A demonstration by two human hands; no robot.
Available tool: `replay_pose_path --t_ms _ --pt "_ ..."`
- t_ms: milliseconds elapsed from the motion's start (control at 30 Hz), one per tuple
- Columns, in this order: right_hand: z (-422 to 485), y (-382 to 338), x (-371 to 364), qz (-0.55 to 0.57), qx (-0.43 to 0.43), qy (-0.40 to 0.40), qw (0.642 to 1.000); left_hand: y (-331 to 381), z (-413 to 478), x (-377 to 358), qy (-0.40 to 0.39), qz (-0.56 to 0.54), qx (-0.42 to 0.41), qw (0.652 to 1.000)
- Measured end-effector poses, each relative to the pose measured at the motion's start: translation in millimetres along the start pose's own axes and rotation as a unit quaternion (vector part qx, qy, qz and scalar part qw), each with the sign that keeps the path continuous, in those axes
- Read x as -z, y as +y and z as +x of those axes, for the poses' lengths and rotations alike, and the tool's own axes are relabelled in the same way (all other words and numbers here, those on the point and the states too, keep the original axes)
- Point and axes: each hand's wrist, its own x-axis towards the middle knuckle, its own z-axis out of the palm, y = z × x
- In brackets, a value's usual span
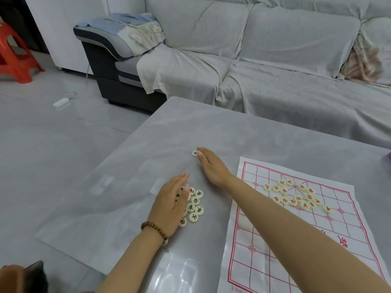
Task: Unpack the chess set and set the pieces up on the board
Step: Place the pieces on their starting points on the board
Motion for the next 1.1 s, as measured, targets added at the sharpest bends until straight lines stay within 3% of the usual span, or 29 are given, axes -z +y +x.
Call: replay_pose_path --t_ms 133,333,500,600,933,1100 --pt "19.5 -0.9 -8.1 -0.047 -0.014 -0.037 0.998 -0.7 2.4 -1.4 -0.098 0.167 -0.009 0.981" --pt "-38.4 5.3 -3.6 -0.059 0.048 -0.093 0.993 -2.9 -3.0 6.8 -0.146 0.182 0.016 0.972" --pt "-103.4 -0.7 8.1 -0.074 0.054 -0.145 0.985 0.7 -11.8 3.3 -0.152 0.254 -0.037 0.954" --pt "-126.5 -0.9 13.7 -0.088 0.057 -0.151 0.983 4.4 -19.7 -0.2 -0.163 0.228 -0.053 0.958" --pt "-146.2 3.7 15.4 -0.129 0.07 -0.021 0.989 10.1 -33.7 4.3 -0.118 0.179 -0.105 0.971" --pt "-146.1 5.6 13.9 -0.094 0.047 -0.001 0.994 7.4 -25.4 2.9 -0.099 0.186 -0.1 0.972"
